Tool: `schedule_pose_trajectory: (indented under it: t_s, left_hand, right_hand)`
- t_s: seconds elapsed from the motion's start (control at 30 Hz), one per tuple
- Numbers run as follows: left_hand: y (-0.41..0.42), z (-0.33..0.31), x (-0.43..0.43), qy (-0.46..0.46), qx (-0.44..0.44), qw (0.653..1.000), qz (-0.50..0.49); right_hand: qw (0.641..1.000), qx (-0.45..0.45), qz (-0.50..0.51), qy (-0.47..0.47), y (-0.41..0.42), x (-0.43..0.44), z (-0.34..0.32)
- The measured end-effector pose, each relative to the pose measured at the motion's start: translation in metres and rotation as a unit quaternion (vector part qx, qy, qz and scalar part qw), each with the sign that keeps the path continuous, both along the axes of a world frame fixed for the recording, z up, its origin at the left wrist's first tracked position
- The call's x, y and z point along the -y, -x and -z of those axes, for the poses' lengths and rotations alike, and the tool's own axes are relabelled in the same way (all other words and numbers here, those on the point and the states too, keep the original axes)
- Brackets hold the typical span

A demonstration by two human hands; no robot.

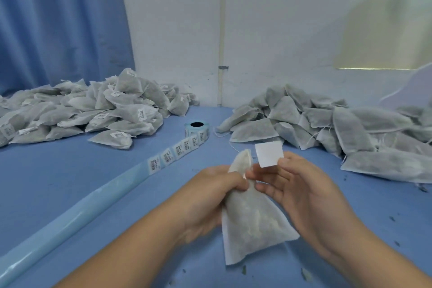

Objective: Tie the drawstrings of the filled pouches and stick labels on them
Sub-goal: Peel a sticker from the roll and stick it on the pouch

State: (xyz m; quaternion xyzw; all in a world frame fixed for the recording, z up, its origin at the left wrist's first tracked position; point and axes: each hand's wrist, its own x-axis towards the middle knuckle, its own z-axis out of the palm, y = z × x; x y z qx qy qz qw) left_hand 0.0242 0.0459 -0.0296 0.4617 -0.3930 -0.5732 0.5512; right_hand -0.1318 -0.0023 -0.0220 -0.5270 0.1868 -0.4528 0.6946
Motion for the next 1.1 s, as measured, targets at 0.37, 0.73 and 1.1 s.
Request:
schedule_pose_trajectory:
  t_s: [0.37,0.73,1.1]
  left_hand:
    - [0.028,0.021,0.004,-0.008,0.036,0.997,-0.067]
    - [0.029,0.025,0.000,0.013,0.120,0.990,-0.075]
    - [0.026,0.022,-0.007,0.058,0.200,0.974,-0.091]
  right_hand:
    - [0.978,-0.102,0.170,0.059,0.011,0.001,0.009]
    - [0.741,-0.288,0.358,0.490,0.006,-0.007,0.019]
    - [0.753,-0.318,0.256,0.516,0.004,-0.012,0.021]
